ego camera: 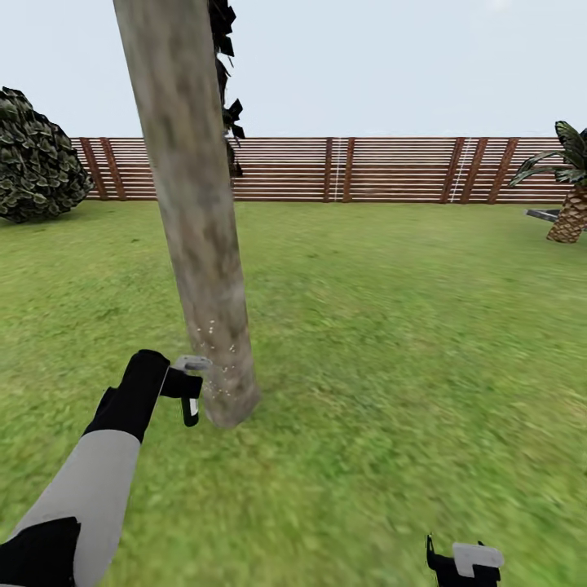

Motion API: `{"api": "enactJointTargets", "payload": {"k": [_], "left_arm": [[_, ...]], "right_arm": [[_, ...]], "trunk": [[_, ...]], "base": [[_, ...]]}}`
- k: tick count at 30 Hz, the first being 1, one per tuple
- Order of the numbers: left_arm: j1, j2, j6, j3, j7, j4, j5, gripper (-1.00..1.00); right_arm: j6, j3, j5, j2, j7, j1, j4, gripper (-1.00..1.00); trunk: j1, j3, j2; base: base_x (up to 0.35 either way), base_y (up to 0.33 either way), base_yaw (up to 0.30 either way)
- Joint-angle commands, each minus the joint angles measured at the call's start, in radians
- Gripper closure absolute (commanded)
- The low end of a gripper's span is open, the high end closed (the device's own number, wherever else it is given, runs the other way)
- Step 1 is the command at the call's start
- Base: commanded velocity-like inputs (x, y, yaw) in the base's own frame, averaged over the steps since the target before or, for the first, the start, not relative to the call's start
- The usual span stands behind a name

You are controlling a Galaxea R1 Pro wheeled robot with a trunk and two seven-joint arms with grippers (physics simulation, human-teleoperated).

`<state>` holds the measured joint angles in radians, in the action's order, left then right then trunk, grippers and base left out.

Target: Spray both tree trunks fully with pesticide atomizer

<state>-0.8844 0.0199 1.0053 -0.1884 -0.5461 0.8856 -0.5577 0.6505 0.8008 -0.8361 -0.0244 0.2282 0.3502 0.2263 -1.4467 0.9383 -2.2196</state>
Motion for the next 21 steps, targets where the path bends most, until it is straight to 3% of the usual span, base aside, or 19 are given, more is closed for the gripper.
{"api": "enactJointTargets", "payload": {"k": [1, 13, 21], "left_arm": [[-0.001, -0.001, 0.002, -0.003, -0.010, 0.001, -0.011, 1.00], [0.005, 0.000, 0.002, -0.008, -0.006, 0.001, -0.011, 1.00], [0.014, -0.001, 0.002, -0.008, 0.047, -0.001, -0.010, 1.00]], "right_arm": [[0.003, 0.005, -0.011, 0.000, 0.007, 0.001, -0.002, -1.00], [0.003, 0.005, -0.011, 0.001, 0.005, 0.001, -0.002, -1.00], [0.003, 0.005, -0.011, 0.001, 0.005, 0.001, -0.002, -1.00]], "trunk": [[0.000, 0.001, 0.000], [0.000, 0.001, 0.000], [0.000, 0.001, 0.000]], "base": [[0.097, -0.263, 0.000], [0.074, -0.267, 0.007], [0.062, -0.271, 0.251]]}}
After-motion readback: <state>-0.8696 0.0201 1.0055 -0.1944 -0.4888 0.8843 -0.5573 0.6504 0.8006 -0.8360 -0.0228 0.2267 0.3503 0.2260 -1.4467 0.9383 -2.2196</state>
